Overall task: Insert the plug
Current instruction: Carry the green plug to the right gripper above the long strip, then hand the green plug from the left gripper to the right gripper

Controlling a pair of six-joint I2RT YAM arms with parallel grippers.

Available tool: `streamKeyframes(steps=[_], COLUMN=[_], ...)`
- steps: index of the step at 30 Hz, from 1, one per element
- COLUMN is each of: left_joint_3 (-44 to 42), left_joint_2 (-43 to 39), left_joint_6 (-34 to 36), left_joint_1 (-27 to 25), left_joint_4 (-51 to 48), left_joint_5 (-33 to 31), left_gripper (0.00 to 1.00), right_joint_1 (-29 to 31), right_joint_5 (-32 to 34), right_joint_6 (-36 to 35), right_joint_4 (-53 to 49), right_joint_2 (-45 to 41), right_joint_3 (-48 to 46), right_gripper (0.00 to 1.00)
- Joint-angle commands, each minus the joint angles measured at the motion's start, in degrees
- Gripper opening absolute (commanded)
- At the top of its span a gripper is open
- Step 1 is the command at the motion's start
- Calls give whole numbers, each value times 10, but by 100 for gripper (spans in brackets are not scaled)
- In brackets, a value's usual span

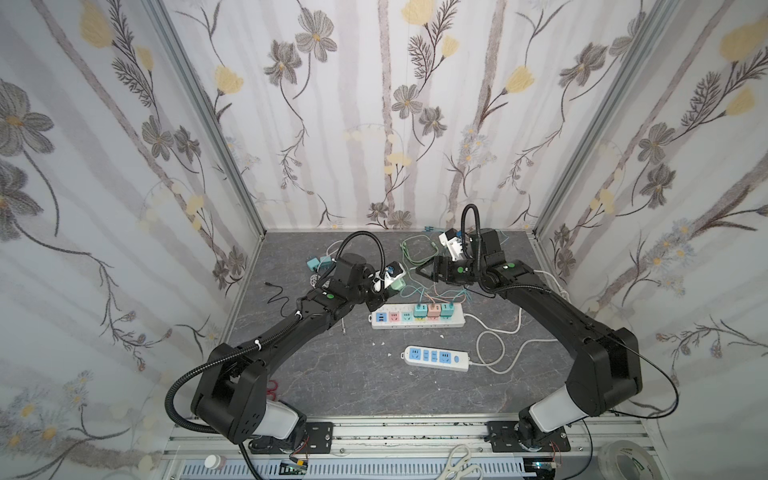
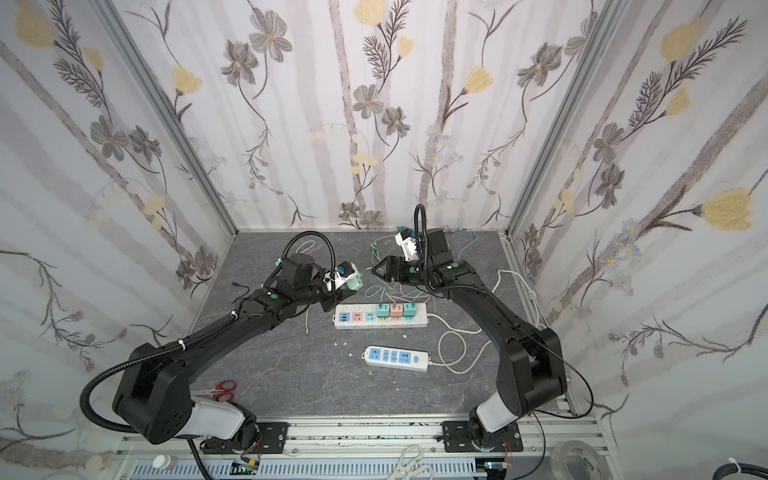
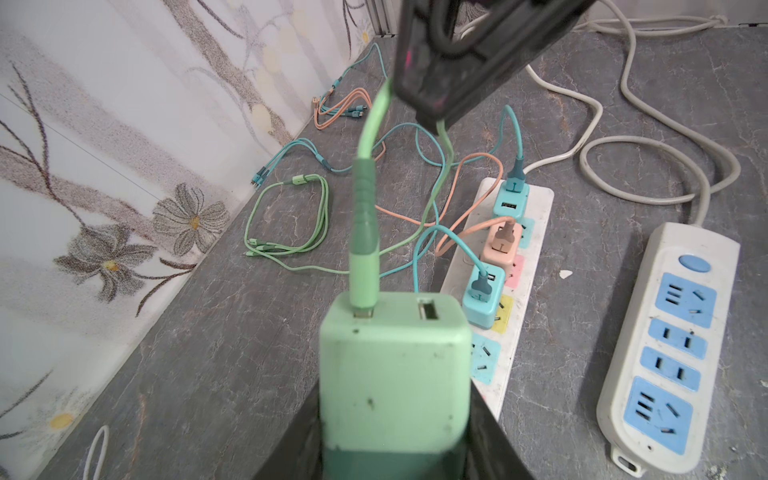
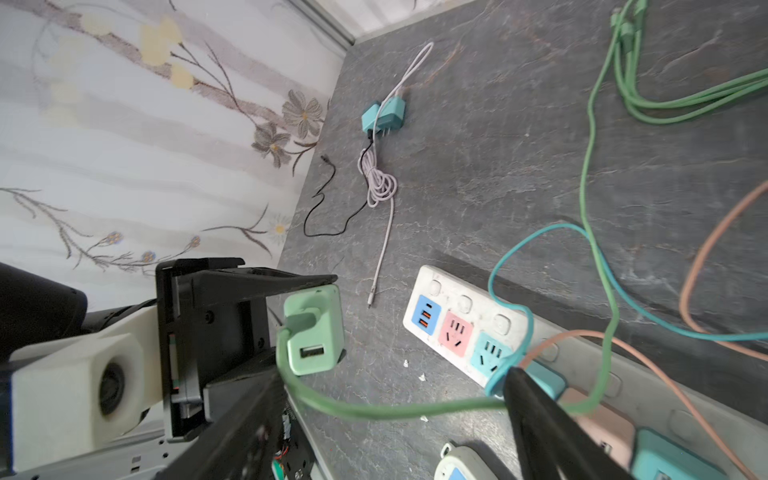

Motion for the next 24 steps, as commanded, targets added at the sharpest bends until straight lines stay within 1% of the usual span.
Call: streamKeyframes(steps=[1, 2, 4, 8, 12, 15, 17, 21, 24], left_joint_3=[7, 7, 5, 3, 1, 0, -6, -12, -11], left_joint_2=[-3, -2, -1, 2, 2, 3, 0, -4, -6], left_joint_6=[13, 17, 25, 36, 39, 44, 58, 77, 85], left_joint_1=[0, 0, 0, 0, 0, 0, -1, -1, -1], left_joint_4=[2, 1, 5, 15, 23, 27, 32, 37, 33], left_joint_5=[19, 19, 13, 16, 32, 41, 48, 46, 47], left_gripper=[0, 0, 0, 0, 0, 0, 0, 0, 0], right_joint_1=[7, 11, 25, 48, 57, 57, 57, 57, 58], right_joint_5=[56, 46, 31, -10, -29, -53, -73, -70, -103], right_joint_6=[27, 27, 24, 28, 35, 39, 31, 22, 3], right_joint_4=[43, 60, 74, 100, 114, 118, 91, 52, 36], right_joint_2=[-31, -57, -72, -70, -40, -1, 27, 53, 66], right_joint_3=[-35, -48, -62, -75, -66, -43, -12, 16, 33], right_gripper=[80, 78, 73, 65, 62, 59, 58, 56, 55])
